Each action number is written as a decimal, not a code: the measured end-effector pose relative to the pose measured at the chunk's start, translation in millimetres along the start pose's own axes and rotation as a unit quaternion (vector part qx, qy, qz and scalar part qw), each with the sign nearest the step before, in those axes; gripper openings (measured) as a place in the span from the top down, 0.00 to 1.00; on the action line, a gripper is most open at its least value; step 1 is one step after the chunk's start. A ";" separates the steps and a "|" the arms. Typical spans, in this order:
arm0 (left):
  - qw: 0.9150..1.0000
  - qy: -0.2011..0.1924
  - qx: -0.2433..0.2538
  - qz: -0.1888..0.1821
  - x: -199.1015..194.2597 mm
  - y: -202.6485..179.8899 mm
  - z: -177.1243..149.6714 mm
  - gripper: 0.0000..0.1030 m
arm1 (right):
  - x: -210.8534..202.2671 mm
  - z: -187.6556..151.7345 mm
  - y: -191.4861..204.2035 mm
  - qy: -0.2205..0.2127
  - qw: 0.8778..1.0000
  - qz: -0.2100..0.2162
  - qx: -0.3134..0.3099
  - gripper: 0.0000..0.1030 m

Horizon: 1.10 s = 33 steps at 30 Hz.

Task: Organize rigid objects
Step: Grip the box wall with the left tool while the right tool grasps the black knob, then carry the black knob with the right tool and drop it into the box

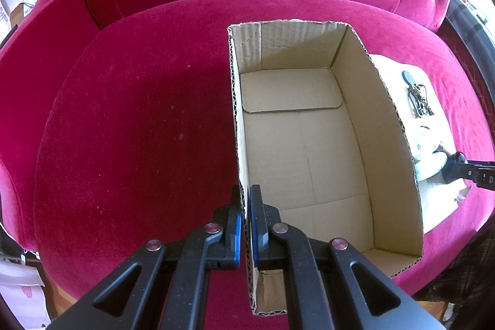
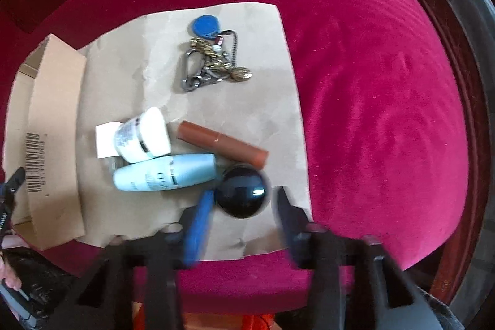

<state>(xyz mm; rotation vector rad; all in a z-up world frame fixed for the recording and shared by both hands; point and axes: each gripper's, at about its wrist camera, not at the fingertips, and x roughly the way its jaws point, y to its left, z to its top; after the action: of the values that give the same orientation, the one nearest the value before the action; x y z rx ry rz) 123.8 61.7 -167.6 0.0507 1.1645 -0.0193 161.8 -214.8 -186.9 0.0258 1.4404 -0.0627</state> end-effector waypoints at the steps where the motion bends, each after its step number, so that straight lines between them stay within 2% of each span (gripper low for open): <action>1: 1.000 0.000 0.000 0.000 0.0 0.1 0.1 0.96 | -0.3 0.5 0.3 -0.001 1.000 -0.001 -0.002 0.61; 18: 1.000 0.003 0.001 0.000 1.6 -0.5 1.3 0.96 | -38.4 -4.9 12.3 -0.038 0.999 0.002 -0.007 0.61; 22: 1.000 0.005 -0.002 -0.003 2.0 -0.2 1.9 0.96 | -56.7 -5.8 20.9 -0.065 0.998 0.004 -0.018 0.61; 33: 1.000 0.007 -0.003 -0.004 2.0 0.9 2.5 0.96 | -86.6 -4.1 40.6 -0.105 0.993 0.018 -0.051 0.61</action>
<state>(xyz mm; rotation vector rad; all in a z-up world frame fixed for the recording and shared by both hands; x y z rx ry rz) 126.9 62.5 -168.4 0.0407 1.1792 -0.0219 148.9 -171.7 -102.4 -0.0376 1.2311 0.0358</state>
